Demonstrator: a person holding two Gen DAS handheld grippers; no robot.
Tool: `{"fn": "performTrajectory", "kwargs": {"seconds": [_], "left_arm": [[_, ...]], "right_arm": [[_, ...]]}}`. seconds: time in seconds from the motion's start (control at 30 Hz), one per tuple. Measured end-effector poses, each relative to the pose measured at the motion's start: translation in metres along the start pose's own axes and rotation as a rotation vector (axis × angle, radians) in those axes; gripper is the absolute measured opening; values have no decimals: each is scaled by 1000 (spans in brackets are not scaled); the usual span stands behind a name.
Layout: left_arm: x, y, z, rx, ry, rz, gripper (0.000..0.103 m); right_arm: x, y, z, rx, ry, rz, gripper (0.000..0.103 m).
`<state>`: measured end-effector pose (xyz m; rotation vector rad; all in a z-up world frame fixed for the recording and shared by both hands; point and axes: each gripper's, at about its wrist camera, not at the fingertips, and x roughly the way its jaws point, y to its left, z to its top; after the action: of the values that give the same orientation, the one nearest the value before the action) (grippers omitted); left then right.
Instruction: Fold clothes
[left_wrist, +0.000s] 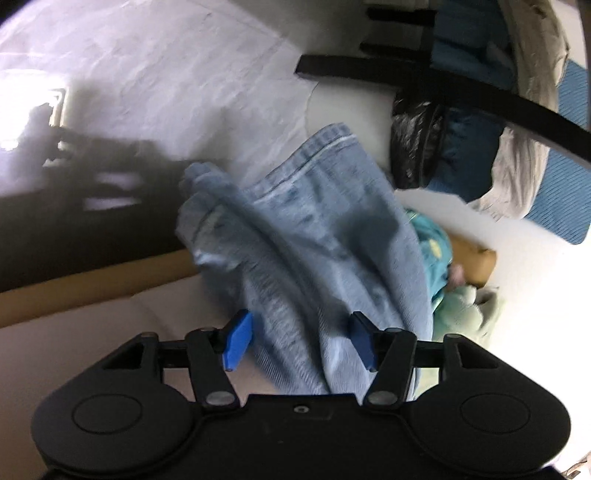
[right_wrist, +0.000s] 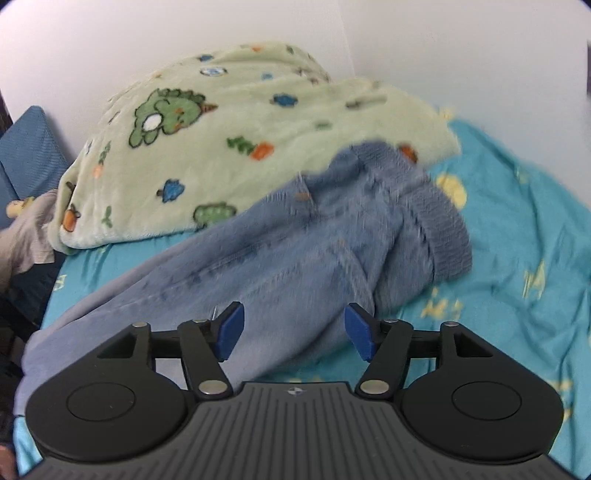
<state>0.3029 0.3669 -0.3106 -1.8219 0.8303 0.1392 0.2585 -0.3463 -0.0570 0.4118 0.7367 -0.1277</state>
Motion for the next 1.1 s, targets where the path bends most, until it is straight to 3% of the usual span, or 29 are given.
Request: {"fn": "performTrajectory", "kwargs": {"seconds": [0.1, 0.17, 0.23, 0.33, 0.53, 0.67, 0.83, 1.1], "left_arm": [[12, 4, 8, -43, -34, -3, 53], [20, 2, 13, -34, -48, 13, 48], [27, -5, 14, 19, -62, 50, 35], [29, -24, 10, 148, -111, 97, 16], [-1, -97, -26, 470, -302, 197, 11], [-22, -159, -75, 729, -397, 241, 10], [-36, -219, -161, 996, -490, 237, 10], [-14, -255, -326, 1329, -581, 165, 10]], "right_arm": [[2, -10, -7, 80, 24, 17, 63], [5, -14, -11, 123, 42, 20, 63], [5, -16, -16, 157, 58, 22, 63], [2, -18, -23, 183, 81, 37, 63], [-15, -25, -31, 219, 61, 66, 63], [-12, -39, -32, 289, 47, 118, 63], [-9, -54, -35, 319, 25, 108, 63], [5, -80, -45, 399, 45, 120, 63]]}}
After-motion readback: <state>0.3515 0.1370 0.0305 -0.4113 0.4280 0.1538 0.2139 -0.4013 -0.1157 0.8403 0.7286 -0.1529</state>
